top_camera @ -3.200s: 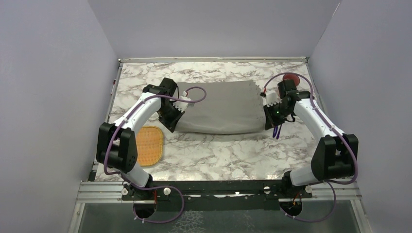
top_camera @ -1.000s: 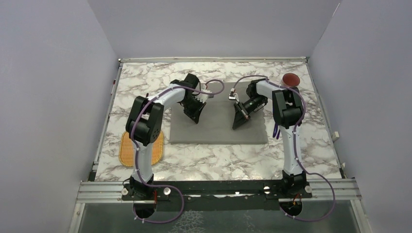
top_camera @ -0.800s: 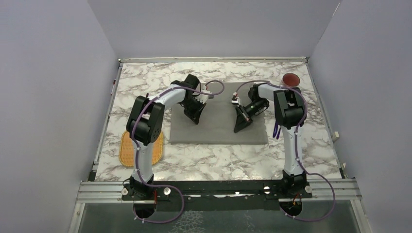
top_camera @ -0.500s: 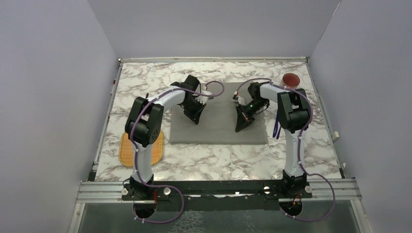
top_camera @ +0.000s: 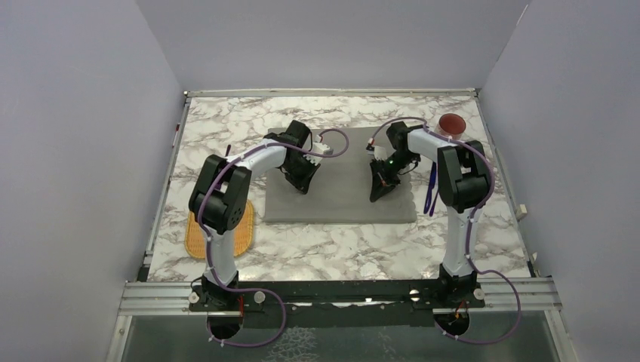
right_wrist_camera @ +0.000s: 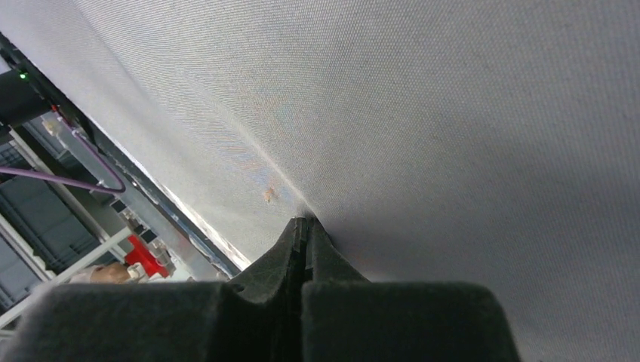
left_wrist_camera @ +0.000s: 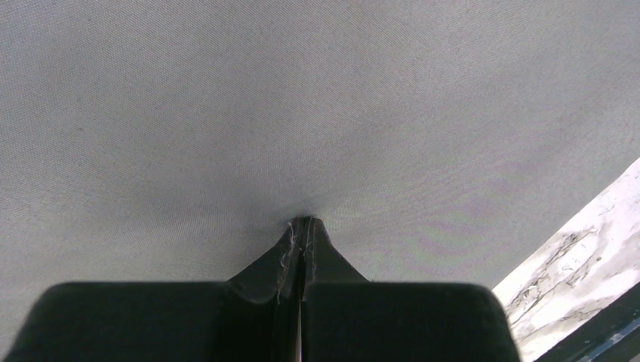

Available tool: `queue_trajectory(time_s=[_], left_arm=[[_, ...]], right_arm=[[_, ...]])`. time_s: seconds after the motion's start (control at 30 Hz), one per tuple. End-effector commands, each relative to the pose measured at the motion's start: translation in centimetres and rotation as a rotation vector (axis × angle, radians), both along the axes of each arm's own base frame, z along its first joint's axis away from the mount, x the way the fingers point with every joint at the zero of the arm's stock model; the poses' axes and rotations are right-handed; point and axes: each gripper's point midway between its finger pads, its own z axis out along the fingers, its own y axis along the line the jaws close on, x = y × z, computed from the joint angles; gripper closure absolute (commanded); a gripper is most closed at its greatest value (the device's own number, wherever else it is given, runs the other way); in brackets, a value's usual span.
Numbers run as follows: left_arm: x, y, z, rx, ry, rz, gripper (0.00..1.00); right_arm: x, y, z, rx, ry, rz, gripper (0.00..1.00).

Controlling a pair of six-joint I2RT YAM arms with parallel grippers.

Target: Set the dinner table for one person

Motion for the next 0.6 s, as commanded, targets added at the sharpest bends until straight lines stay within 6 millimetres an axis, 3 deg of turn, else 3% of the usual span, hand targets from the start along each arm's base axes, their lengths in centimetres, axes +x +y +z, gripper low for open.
queue_trajectory(time_s=[0.0,0.57], left_arm=[[-4.2,5.7,-4.0,0.254,0.138,-0.012,1.0],[-4.6,6.0,-3.9,0.264,0.143,-0.012,1.0]], right_arm=[[3.7,-4.9,-4.4,-0.27,-0.211,0.031,1.0],[3.8,-8.8,-2.6,-0.477,-0.332,-0.011,0.99]])
